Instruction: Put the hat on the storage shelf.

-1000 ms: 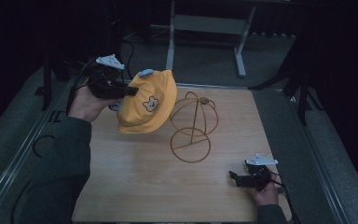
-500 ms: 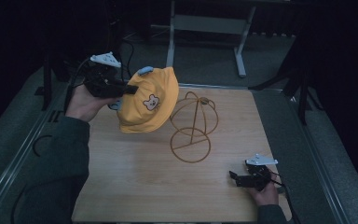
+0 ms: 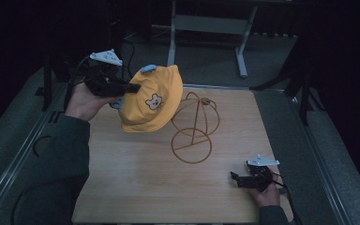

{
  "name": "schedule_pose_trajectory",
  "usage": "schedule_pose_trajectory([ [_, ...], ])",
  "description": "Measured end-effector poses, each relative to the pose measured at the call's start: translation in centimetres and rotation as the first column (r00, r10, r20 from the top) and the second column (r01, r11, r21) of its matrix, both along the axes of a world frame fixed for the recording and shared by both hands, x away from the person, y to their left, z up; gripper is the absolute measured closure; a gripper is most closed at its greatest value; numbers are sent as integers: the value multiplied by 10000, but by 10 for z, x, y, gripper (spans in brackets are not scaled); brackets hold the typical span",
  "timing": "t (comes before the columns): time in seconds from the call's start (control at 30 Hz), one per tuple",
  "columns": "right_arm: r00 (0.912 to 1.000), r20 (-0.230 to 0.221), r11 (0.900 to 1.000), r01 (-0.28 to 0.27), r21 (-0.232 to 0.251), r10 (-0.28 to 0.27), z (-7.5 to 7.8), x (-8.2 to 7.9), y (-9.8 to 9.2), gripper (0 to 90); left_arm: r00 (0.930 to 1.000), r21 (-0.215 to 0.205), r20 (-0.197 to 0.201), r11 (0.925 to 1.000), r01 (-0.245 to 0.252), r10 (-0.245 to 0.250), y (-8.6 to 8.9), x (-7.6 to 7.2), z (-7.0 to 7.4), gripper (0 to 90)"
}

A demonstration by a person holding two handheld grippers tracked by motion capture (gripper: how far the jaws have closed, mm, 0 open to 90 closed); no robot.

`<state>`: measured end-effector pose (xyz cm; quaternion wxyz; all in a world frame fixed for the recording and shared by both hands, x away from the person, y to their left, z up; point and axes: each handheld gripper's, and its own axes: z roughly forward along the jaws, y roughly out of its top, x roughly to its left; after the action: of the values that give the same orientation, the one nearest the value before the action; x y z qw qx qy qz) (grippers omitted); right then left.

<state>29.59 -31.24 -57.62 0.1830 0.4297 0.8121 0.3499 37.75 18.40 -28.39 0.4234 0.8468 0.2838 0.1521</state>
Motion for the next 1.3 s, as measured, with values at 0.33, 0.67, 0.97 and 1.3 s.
schedule_pose_trajectory([
  [0.33, 10000, 3, 10000, -7, -7, 7, 0, 0, 0, 131, 9997, -138, 114, 9997, 203, -202, -2, -3, 4, 831],
  [0.67, 10000, 18, 10000, -17, -10, 17, 0, 0, 0, 131, 9990, -220, 273, 9991, 348, -342, -5, -8, 12, 831],
  [0.97, 10000, -7, 10000, -4, -2, 4, 0, 0, 0, 130, 9984, -134, 251, 9986, 517, -513, -13, -6, 15, 830],
  [1.3, 10000, -15, 10000, -9, -12, 9, 0, 0, 0, 130, 9968, 65, 148, 9969, 789, -790, -24, -4, 13, 829],
])
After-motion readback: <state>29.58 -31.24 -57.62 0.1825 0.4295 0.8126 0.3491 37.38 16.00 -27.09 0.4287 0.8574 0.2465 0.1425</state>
